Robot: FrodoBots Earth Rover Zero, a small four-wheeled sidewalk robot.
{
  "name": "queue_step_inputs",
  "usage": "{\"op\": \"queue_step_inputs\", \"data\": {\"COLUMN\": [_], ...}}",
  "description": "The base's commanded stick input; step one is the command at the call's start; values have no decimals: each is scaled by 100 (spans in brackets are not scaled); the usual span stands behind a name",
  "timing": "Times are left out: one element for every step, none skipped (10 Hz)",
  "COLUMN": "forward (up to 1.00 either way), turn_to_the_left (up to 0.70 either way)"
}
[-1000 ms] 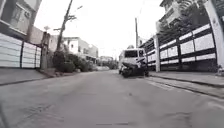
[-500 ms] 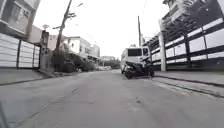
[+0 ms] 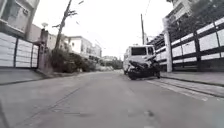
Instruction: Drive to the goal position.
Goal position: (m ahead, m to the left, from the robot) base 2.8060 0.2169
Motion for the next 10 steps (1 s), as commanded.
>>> {"op": "queue_step_inputs", "data": {"forward": [96, 96, 96, 96, 96, 96, 96, 96, 96, 96], "turn_to_the_left": [0, 0, 0, 0, 0, 0, 0, 8, 23, 38]}}
